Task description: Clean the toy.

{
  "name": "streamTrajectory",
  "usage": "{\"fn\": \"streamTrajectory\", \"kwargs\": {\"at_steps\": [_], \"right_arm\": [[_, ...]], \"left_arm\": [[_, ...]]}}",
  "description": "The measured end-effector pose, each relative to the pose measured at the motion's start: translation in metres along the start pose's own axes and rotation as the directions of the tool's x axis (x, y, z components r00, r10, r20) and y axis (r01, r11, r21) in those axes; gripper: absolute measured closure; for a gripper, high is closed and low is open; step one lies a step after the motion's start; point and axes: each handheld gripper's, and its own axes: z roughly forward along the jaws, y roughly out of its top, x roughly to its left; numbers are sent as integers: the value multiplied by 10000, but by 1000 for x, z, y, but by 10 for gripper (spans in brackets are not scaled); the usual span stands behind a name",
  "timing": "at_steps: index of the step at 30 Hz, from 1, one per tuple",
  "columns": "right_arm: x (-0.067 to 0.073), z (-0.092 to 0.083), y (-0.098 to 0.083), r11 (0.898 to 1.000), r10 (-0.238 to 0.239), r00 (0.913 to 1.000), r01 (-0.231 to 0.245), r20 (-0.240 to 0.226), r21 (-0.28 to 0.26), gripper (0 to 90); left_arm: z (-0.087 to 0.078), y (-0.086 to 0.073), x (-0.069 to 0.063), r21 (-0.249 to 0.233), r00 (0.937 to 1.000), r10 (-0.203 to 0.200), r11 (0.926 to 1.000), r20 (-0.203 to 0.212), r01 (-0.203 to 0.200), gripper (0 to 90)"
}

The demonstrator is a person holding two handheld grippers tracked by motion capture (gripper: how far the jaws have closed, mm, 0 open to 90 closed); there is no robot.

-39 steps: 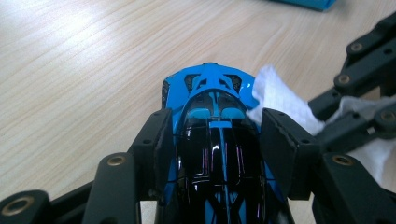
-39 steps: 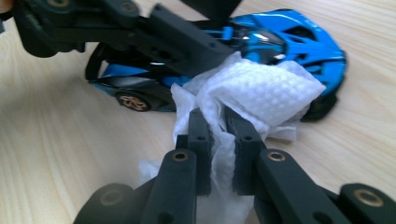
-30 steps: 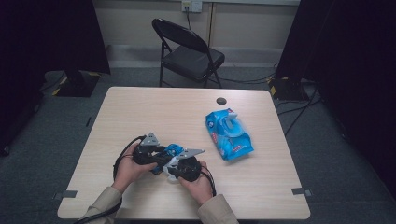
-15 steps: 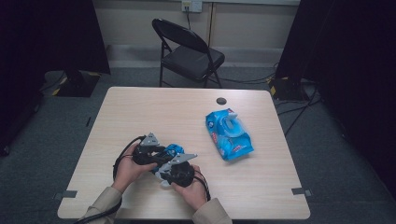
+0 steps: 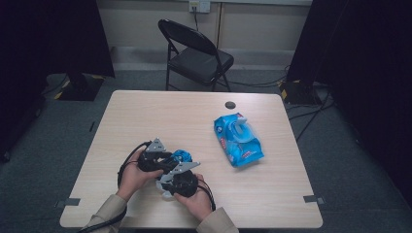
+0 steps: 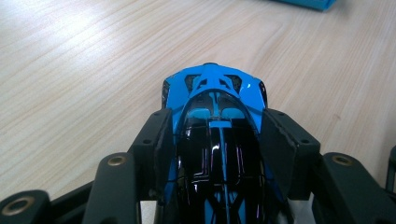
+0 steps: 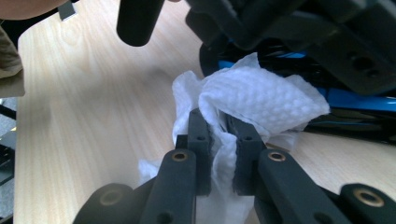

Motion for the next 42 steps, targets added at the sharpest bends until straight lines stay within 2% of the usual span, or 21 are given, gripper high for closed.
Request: {"fn": "streamTrajectory", "kwargs": {"at_steps": [8,18,27,32,38,42], "right_arm": [[-1,-3,-1,10000,49,9995,-50,-306,-33,820],[-2,-18,0,9996,-274,9994,273,-211,-36,823],[-17,-37,3,9990,113,9999,-108,112,-442,826],[-31,-51,6,9958,476,9976,-434,507,-803,826],[-55,-69,4,9794,1407,9854,-1245,953,-1587,827],[-67,-73,3,9761,1610,9772,-1368,1386,-1691,828]], "left_arm": [[0,0,0,-34,10000,8,10000,-29,-8,453],[0,-1,-1,-124,10000,-83,9999,-47,82,453],[0,-2,0,-122,9999,-103,9999,-44,102,453],[-1,-3,1,-138,9998,-182,9997,17,182,461],[-1,-3,1,-126,9999,-129,9998,-26,129,462],[-1,-3,1,-128,9999,-120,9998,-33,120,462]]}}
